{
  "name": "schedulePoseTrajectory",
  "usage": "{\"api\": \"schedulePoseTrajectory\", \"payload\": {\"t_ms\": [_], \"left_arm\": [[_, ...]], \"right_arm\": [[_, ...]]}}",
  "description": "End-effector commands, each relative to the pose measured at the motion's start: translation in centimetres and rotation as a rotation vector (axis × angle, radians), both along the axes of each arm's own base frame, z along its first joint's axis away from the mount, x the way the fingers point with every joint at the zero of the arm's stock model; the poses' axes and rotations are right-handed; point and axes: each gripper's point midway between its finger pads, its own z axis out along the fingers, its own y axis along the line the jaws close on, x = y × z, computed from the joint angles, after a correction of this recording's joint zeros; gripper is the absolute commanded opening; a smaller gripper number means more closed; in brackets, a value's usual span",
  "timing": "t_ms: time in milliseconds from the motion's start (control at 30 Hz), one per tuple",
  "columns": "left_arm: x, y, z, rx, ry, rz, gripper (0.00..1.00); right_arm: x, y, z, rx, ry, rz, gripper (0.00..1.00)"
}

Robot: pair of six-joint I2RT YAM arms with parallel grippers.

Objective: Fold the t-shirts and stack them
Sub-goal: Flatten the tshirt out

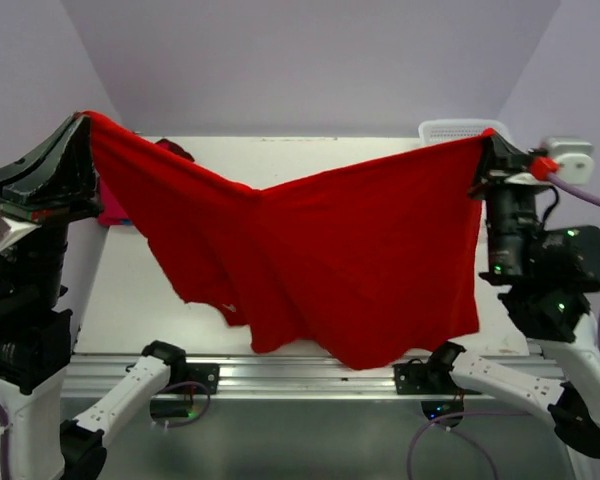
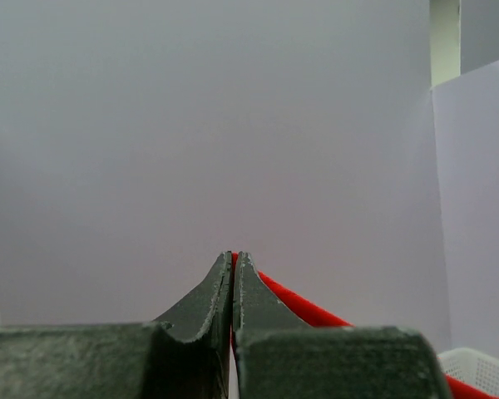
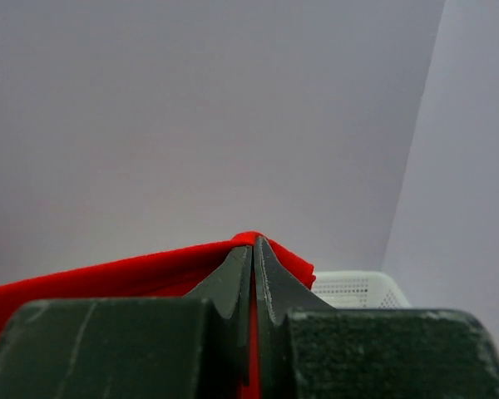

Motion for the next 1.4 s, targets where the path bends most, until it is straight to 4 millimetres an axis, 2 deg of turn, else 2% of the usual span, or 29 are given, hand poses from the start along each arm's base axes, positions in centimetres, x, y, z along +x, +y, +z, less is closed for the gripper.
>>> {"api": "schedulePoseTrajectory", "payload": {"t_ms": [0,100,267,333,400,433,467,500,533,567,600,633,667,700,733,767,800,833,867,900,1000,1100,1133,1200,1233,1267,1300,1333,1367], "left_arm": [[4.3,-1.0,-1.8,0.013,0.121,0.007,0.00],[7.0,0.0,-3.0,0.016,0.175,0.106,0.00],[11.2,0.5,-5.3,0.021,0.286,0.210,0.00],[14.1,0.7,-7.3,0.030,0.347,0.277,0.00],[17.2,0.0,-10.2,0.068,0.429,0.318,0.00],[18.2,-0.4,-11.0,0.076,0.444,0.319,0.00],[19.3,-0.6,-11.9,0.088,0.461,0.336,0.00],[21.8,-0.9,-14.2,0.108,0.515,0.367,0.00],[23.1,-1.1,-14.7,0.113,0.520,0.383,0.00],[24.1,-1.3,-14.1,0.116,0.516,0.393,0.00],[27.0,-2.2,-16.1,0.151,0.572,0.402,0.00],[28.0,-2.6,-16.0,0.154,0.576,0.397,0.00],[28.3,-2.8,-13.8,0.133,0.541,0.386,0.00],[30.4,-3.7,-15.0,0.161,0.576,0.379,0.00],[30.9,-4.0,-14.3,0.163,0.571,0.374,0.00],[30.6,-3.8,-11.0,0.137,0.516,0.375,0.00],[31.8,-4.3,-11.4,0.150,0.534,0.371,0.00],[31.8,-4.5,-10.4,0.142,0.513,0.364,0.00],[31.0,-4.3,-7.7,0.115,0.458,0.354,0.00],[31.6,-4.7,-7.6,0.117,0.457,0.349,0.00],[30.8,-4.9,-4.7,0.089,0.385,0.322,0.00],[28.2,-5.1,-2.2,0.091,0.313,0.343,0.00],[26.9,-5.9,-1.3,0.090,0.286,0.330,0.00],[22.9,-5.3,1.4,0.081,0.195,0.384,0.00],[20.5,-7.3,2.3,0.089,0.168,0.325,0.00],[18.3,-7.3,4.0,0.090,0.110,0.328,0.00],[14.8,-5.9,5.9,0.043,0.060,0.324,0.00],[12.0,-7.6,6.7,0.035,0.033,0.242,0.00],[10.8,-8.0,6.7,0.067,0.015,0.244,0.00]], "right_arm": [[2.9,1.2,-0.9,-0.039,0.061,-0.124,0.00],[4.0,1.1,-1.3,-0.037,0.079,-0.209,0.00],[7.3,3.9,-3.7,-0.119,0.182,-0.270,0.00],[8.9,5.2,-5.3,-0.156,0.229,-0.294,0.00],[10.3,5.1,-5.8,-0.163,0.251,-0.324,0.00],[12.0,6.3,-7.4,-0.192,0.292,-0.314,0.00],[13.1,5.1,-7.0,-0.169,0.300,-0.347,0.00],[14.4,5.0,-7.5,-0.171,0.322,-0.347,0.00],[15.9,5.3,-9.1,-0.183,0.384,-0.311,0.00],[18.5,4.6,-9.2,-0.177,0.413,-0.343,0.00],[19.6,4.7,-9.5,-0.185,0.431,-0.339,0.00],[20.5,4.8,-10.2,-0.205,0.467,-0.338,0.00],[22.5,5.3,-9.7,-0.205,0.467,-0.325,0.00],[23.3,5.4,-9.5,-0.206,0.472,-0.320,0.00],[24.0,5.6,-10.2,-0.217,0.508,-0.307,0.00],[24.1,5.4,-6.9,-0.172,0.454,-0.286,0.00],[25.7,6.4,-8.0,-0.189,0.480,-0.278,0.00],[26.0,6.5,-7.6,-0.201,0.487,-0.271,0.00],[25.4,6.5,-4.1,-0.161,0.411,-0.250,0.00],[26.3,6.8,-3.9,-0.165,0.399,-0.249,0.00],[25.7,7.1,-1.3,-0.146,0.330,-0.214,0.00],[24.9,7.5,-0.1,-0.162,0.283,-0.195,0.00],[23.1,7.6,1.5,-0.144,0.231,-0.178,0.00],[20.3,8.0,3.9,-0.137,0.147,-0.163,0.00],[16.6,9.3,6.4,-0.153,0.038,-0.129,0.00],[14.0,9.6,8.1,-0.154,-0.029,-0.113,0.00],[11.8,9.9,9.2,-0.161,-0.081,-0.096,0.00],[9.9,10.5,9.9,-0.201,-0.143,-0.100,0.00],[5.1,10.5,12.1,-0.158,-0.221,-0.019,0.00]]}}
